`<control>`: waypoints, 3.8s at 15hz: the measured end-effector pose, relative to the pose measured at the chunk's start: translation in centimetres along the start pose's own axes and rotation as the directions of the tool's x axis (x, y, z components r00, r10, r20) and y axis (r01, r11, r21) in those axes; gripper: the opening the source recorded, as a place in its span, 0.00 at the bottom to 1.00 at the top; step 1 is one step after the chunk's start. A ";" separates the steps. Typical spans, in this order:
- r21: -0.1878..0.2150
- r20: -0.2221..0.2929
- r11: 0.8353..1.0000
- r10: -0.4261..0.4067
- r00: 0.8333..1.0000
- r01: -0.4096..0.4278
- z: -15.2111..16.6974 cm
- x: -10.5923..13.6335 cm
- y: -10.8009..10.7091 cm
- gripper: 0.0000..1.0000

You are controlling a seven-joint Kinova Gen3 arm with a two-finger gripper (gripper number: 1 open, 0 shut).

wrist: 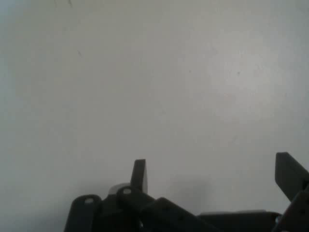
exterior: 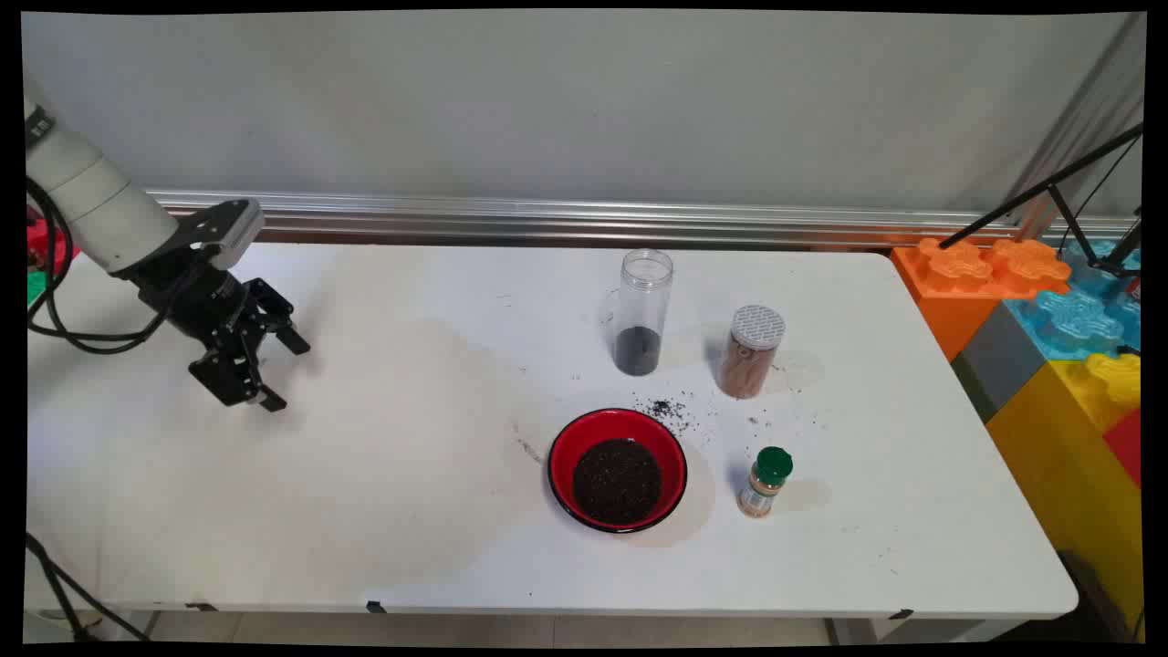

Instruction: Pick up the black seasoning powder from the table

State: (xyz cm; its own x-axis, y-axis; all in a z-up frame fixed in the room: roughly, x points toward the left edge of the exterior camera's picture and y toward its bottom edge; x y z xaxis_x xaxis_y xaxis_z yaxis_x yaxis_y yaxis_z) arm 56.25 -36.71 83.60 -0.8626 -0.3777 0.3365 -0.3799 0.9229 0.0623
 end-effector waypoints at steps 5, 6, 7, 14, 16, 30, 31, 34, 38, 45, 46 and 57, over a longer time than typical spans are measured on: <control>0.010 -0.083 1.000 -0.026 0.996 0.027 -0.3 1.2 -0.3 1.00; 0.014 -0.111 0.999 -0.040 0.993 0.042 -0.4 1.7 -0.4 1.00; 0.017 -0.139 0.998 -0.053 0.989 0.056 -0.4 2.2 -0.5 1.00; 0.021 -0.360 0.991 -0.115 0.926 0.131 -0.6 5.9 -1.7 1.00; 0.023 -0.402 0.990 -0.117 0.908 0.138 -0.2 6.6 -1.8 1.00; 0.086 -0.529 0.991 -0.045 0.847 0.106 7.0 12.7 -2.4 1.00; 0.088 -0.531 0.991 -0.041 0.846 0.103 7.6 13.4 -2.4 1.00; 0.087 -0.552 0.991 -0.033 0.833 0.098 9.1 15.4 -2.6 1.00; 0.079 -0.604 0.991 -0.036 0.796 0.105 10.7 16.7 -3.0 1.00; 0.068 -0.684 0.992 -0.032 0.729 0.108 13.5 17.1 -3.7 1.00; 0.072 -0.693 0.992 -0.027 0.721 0.107 13.8 17.2 -3.9 1.00; 0.135 -0.703 0.990 0.061 0.709 0.048 16.9 19.1 -5.2 1.00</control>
State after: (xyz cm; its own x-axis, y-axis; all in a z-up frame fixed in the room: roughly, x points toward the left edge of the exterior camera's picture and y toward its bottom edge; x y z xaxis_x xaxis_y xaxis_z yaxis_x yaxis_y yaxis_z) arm 36.15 -49.97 73.84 -0.3996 -0.1588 0.9028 -0.4620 0.8855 -0.0488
